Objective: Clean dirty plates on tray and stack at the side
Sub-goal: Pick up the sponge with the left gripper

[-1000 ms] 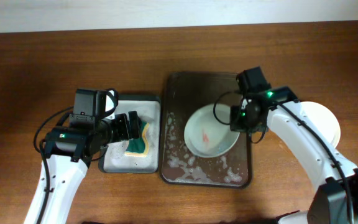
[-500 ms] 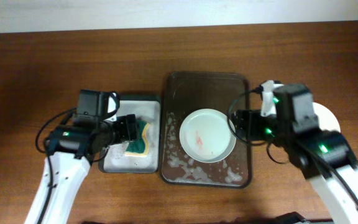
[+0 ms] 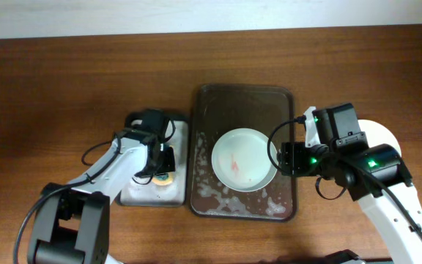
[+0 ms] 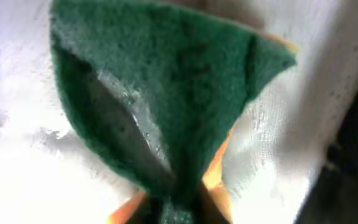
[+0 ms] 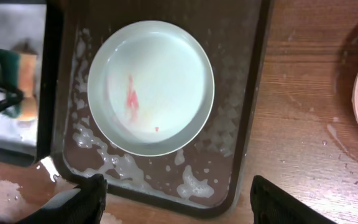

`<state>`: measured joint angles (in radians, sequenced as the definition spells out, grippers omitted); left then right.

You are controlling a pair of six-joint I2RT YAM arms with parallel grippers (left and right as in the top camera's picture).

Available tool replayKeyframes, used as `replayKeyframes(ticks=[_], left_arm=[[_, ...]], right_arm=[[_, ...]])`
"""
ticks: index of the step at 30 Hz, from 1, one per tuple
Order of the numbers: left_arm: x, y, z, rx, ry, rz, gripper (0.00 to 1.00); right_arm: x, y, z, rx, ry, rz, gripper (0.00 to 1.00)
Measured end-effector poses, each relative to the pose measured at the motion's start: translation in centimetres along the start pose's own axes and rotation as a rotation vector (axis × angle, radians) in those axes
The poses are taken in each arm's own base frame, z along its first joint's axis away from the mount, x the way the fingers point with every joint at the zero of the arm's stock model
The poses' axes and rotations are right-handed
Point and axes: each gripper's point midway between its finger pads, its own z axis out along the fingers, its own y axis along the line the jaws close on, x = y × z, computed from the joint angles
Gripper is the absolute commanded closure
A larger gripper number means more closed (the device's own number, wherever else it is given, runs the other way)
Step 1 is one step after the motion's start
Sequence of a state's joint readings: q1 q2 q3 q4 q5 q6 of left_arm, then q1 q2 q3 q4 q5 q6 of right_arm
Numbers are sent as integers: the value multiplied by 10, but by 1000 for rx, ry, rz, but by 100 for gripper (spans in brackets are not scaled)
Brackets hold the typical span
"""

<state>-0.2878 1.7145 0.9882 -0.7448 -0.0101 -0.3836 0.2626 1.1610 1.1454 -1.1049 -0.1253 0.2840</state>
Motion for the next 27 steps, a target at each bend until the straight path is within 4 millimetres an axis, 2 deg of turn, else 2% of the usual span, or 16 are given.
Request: replayKeyframes(ticks=[4,6,7,8,11,12,15,17,19,20,21,23,25,27], left_arm=[[-15,1,-19,-20,-46,-4,48],[-27,7,-19,-56,-111,-7,61],[-35,6,-15,-51,-158,-13,72],[-36,6,-10,-48,-174,-14,77],[-36,2,-2,-6,-219,-13,82],[-34,2,0,1,-228,-13,100],[-32,1,2,13,-234,-13,100],[-28,3,2,5,-215,-12,100],[-19,4,-4,-10,-143,-7,100],[-15,5,-10,-19,-105,1,100],[-15,3,-21,-23,-75,17,100],[-31,-4,-53,-11,-91,30,100],[-59,-19,-98,48,-182,46,100],[-68,-35,-122,134,-225,65,100]], right_arm=[[9,-4,13,23,79,11,26],[13,-7,23,38,131,17,29],[15,-8,28,44,150,20,30],[16,-9,32,49,170,23,30],[19,-11,40,60,206,27,30],[21,-12,43,61,209,28,30],[31,-16,56,66,227,31,30],[31,-18,65,61,210,28,30],[33,-20,77,58,196,26,36],[33,-21,84,53,181,25,51],[33,-21,91,48,164,22,60],[31,-23,104,39,136,11,59],[30,-25,120,39,135,5,59],[24,-25,135,39,128,-7,59]])
